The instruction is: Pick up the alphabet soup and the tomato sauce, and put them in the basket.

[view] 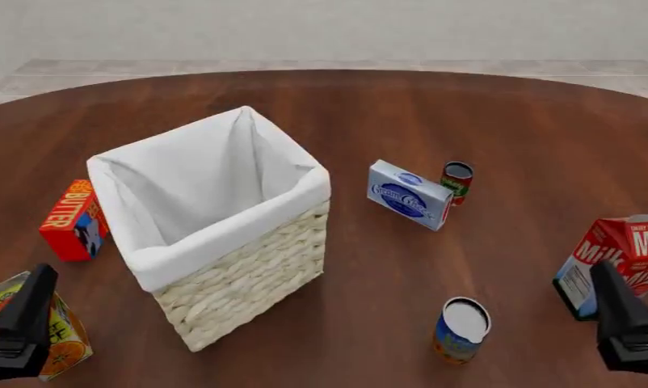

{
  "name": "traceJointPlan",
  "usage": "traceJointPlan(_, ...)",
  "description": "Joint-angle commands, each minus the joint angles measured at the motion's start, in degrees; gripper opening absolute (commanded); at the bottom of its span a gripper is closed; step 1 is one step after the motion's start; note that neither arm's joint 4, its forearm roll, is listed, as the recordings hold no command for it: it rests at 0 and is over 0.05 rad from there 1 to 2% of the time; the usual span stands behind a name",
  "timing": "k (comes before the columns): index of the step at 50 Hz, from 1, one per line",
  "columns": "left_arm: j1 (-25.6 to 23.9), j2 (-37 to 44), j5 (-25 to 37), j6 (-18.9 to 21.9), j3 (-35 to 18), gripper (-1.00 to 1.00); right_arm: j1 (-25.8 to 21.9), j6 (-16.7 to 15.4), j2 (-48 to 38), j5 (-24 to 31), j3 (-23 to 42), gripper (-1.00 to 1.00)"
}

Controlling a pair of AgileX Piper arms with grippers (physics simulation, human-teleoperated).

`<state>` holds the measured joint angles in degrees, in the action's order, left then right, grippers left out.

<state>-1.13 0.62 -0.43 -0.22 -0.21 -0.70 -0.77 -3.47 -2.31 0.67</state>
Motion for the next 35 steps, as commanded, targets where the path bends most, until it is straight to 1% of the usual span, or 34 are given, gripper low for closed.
traceJointPlan(1, -0.1, -0.3, 0.0, 0.2, 0.0, 1.00, -1.8, 0.4, -1.9, 1.9, 4.1, 1.00)
traceJointPlan(2, -0.2, -0.2, 0.0, 0.2, 0.0, 1.00, -2.0, 0.0, -2.1, 2.7, 5.4, 1.00)
traceJointPlan(6, -0.2, -0.1, -0.1, 0.2, 0.0, 1.00, -2.6, 0.7, -3.2, 4.9, 9.6, 1.00)
traceJointPlan(7, -0.1, -0.1, -0.1, 0.1, 0.0, 1.00, -3.3, 1.2, -3.6, 6.3, 11.8, 1.00)
traceJointPlan(9, -0.1, -0.2, -0.1, 0.0, 0.0, 1.00, -4.2, 0.9, -4.3, 7.6, 13.8, 1.00)
traceJointPlan(10, -0.1, -0.1, -0.1, 0.0, 0.0, 1.00, -5.8, 1.2, -6.7, 7.8, 14.8, 1.00)
traceJointPlan(11, -0.1, -0.1, -0.1, 0.0, 0.0, 1.00, -6.0, 0.1, -7.5, 7.9, 15.2, 1.00)
traceJointPlan(12, -0.1, -0.1, -0.1, 0.1, 0.0, 1.00, -7.0, 0.0, -8.0, 8.5, 16.1, 1.00)
traceJointPlan(14, 0.0, -0.2, -0.1, -0.1, 0.0, 1.00, -8.7, -2.2, -10.3, 9.8, 17.6, 1.00)
traceJointPlan(16, 0.1, -0.2, -0.2, -0.3, 0.0, 1.00, -10.0, -3.6, -11.2, 11.4, 18.9, 1.00)
traceJointPlan(19, 0.1, -0.3, -0.2, -0.2, 0.0, 1.00, -12.4, -4.1, -14.1, 13.1, 20.4, 1.00)
traceJointPlan(21, 0.2, -0.3, -0.2, -0.2, 0.0, 1.00, -14.1, -3.8, -15.2, 14.2, 21.5, 1.00)
traceJointPlan(22, 0.3, -0.3, -0.2, -0.1, 0.0, 1.00, -14.7, -4.7, -16.8, 15.0, 22.3, 1.00)
traceJointPlan(23, 0.3, -0.3, -0.2, 0.0, -0.1, 1.00, -15.3, -4.2, -17.2, 15.8, 23.1, 1.00)
traceJointPlan(26, 0.2, -0.4, -0.2, 0.1, -0.1, 1.00, -16.9, -4.4, -19.3, 18.0, 25.0, 1.00)
traceJointPlan(28, 0.2, -0.5, -0.2, 0.0, -0.1, 1.00, -17.4, -6.5, -21.3, 18.8, 25.9, 1.00)
traceJointPlan(29, 0.3, -0.5, -0.2, -0.1, -0.1, 1.00, -17.8, -6.8, -22.4, 18.6, 25.9, 1.00)
traceJointPlan(30, 0.3, -0.5, -0.2, -0.1, -0.1, 1.00, -17.7, -8.2, -23.0, 18.9, 25.6, 1.00)
traceJointPlan(31, 0.3, -0.5, -0.2, -0.1, -0.1, 1.00, -17.8, -8.5, -22.7, 19.2, 25.6, 1.00)
traceJointPlan(32, 0.3, -0.5, -0.2, -0.1, -0.1, 1.00, -18.3, -8.0, -23.4, 19.4, 25.7, 1.00)
traceJointPlan(35, 0.2, -0.6, -0.3, 0.2, -0.2, 1.00, -19.2, -8.8, -25.4, 20.1, 25.8, 1.00)
